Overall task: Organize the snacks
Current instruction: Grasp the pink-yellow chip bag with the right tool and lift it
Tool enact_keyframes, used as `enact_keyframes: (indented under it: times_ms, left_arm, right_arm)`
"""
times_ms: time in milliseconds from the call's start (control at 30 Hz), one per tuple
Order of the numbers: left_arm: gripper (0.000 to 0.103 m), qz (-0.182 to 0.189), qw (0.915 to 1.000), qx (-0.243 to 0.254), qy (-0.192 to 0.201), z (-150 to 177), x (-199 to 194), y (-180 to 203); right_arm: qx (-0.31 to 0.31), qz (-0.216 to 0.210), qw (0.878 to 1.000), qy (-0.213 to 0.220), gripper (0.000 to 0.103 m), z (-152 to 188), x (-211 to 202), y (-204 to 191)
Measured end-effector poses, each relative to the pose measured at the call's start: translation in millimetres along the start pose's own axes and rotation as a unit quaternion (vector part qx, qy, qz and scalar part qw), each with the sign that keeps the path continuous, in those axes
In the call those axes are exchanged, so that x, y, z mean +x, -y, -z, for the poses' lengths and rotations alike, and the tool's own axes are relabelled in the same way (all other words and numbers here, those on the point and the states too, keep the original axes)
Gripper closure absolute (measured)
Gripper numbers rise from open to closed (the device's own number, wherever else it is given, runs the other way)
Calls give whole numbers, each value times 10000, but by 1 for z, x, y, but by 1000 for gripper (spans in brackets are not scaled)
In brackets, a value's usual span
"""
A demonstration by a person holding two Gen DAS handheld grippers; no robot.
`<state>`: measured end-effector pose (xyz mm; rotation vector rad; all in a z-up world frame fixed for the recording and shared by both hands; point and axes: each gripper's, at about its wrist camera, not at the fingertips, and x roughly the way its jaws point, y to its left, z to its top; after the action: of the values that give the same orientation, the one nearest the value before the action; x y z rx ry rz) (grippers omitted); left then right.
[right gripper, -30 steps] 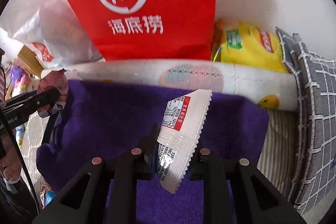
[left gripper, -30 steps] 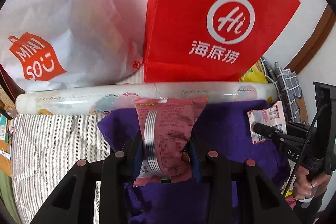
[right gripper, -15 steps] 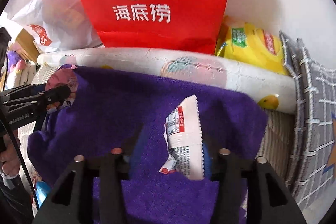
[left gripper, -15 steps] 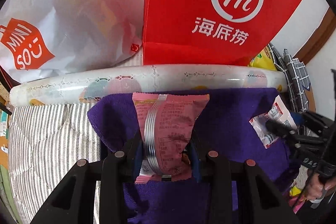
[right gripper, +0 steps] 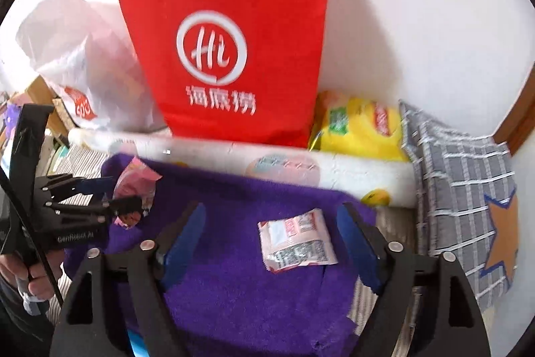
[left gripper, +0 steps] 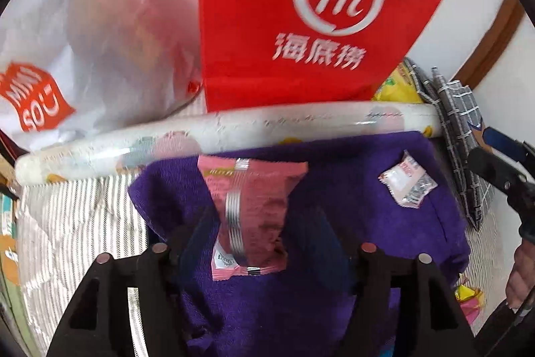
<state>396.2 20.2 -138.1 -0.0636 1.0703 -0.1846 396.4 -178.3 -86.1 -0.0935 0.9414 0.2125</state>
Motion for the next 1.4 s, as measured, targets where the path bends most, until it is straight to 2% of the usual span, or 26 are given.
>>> enact_keyframes:
  times_ms: [133,233,333,433,533,633,733,833,967,1067,1233,1400]
  left_arm:
    - [38,-157,9995,109,265,-2,-27,8]
    - [38,-287,9978,253,542,-1,-48,15]
    - [38,-348,9952,427,811,2,-69,23]
    - [38,-320,9928,499,1045,10,-88,29]
    - [38,-269,9915,434,1196,22,-105,33]
    - [38,-361,9913,335,1222,35,-118,31]
    - [37,-463,9932,303,1022,49,-122,29]
    - [37,-324,9954,276,858,67,-127,24]
    - [37,-278,9966,94,771,92,-138,15]
    - [37,-218,9966,-13,800,106,-149,8]
    - [37,-178,9952,-158,945,126,-165,-2]
    - [35,-62,9956,-213,911,142,-169,-4]
  right_arm:
    - [56,294,9993,241,18,3,-22,0]
    - [372,286,9979,436,18,14,-39,9]
    - [522,508,9956,596,18,30,-61,21]
    - [622,596,9944,606,18,47,-76,32]
    - [850,469,9937,554,18,70,-87,46]
    - [1101,492,9922,304,18,92,-87,55]
    - [1025,674,9924,48,19,113,-82,55]
    - [1052,705,9918,-174,26,136,-73,50]
    - [1082,433,9922,-447,32,156,-58,40]
    - [864,533,9923,-711,37,173,-50,30]
    - [918,513,9907,-865,37,200,-65,35]
    - [836,480,9915,-879,36,221,-75,41]
